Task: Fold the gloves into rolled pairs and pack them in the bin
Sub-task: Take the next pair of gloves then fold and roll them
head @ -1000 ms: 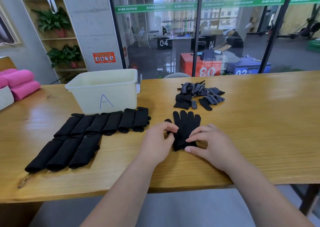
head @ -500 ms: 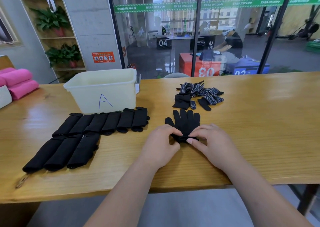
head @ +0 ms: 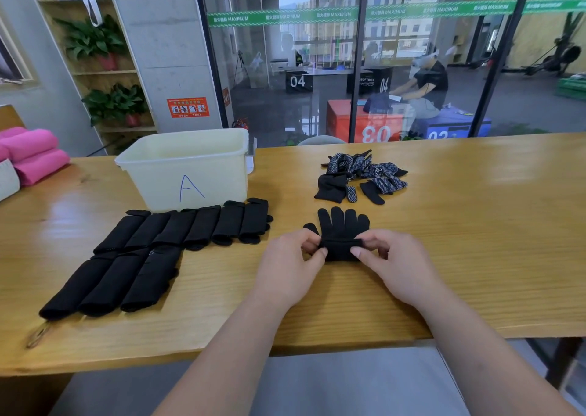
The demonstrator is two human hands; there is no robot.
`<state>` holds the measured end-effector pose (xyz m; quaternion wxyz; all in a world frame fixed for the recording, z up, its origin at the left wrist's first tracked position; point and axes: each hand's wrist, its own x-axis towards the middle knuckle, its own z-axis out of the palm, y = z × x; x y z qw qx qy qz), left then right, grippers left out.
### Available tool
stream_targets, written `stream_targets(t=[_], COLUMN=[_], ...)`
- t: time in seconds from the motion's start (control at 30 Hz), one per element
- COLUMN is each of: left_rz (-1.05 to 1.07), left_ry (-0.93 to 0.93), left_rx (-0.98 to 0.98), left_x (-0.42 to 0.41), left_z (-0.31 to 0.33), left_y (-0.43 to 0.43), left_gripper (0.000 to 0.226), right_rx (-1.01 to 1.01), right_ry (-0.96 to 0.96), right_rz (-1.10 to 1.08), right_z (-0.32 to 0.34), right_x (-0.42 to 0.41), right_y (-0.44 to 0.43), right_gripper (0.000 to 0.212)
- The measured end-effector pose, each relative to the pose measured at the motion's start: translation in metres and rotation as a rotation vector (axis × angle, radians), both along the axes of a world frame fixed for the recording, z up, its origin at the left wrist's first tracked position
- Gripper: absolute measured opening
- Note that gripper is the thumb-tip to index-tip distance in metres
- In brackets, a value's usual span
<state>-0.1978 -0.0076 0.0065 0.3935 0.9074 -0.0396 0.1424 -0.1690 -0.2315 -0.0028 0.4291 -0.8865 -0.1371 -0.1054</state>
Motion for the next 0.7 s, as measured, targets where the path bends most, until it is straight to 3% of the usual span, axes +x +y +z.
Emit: stream_targets(t=[0.17,0.27,0.4,0.5,0.7], left_rz=[0.021,0.028,-0.002,0.015,0.019], left_ry=[-0.001,-0.044,-0.108,-0.166,-0.202], left_rx=[0.010,0.098,0.208,0.304,0.419], left_x=[0.001,0.003,0.008,0.011,0.008], left_z=[0.001,-0.004,-0.010,-0.012,-0.012], left_y=[-0.003,-0.005,-0.004,-0.004,-0.007], left_gripper=[0.020,0.021,0.014,0.019,0.038], right_rx=[-0.026,-0.193,-0.391,-0.529,-0.617], right_ry=[-0.012,-0.112,-0.271,-0.333,-0.397], right_rz=[-0.043,-0.130,-0.189,-0.253,-0.233], right_z=[0.003,0.003,-0.002,-0.006,-0.007], right_x=[-0.001,-0.004,-0.006,-0.004,-0.005], right_y=[0.003,0.008,0.011,0.015,0.016], right_gripper=[0.024,0.031,0.016,0.011,0.028])
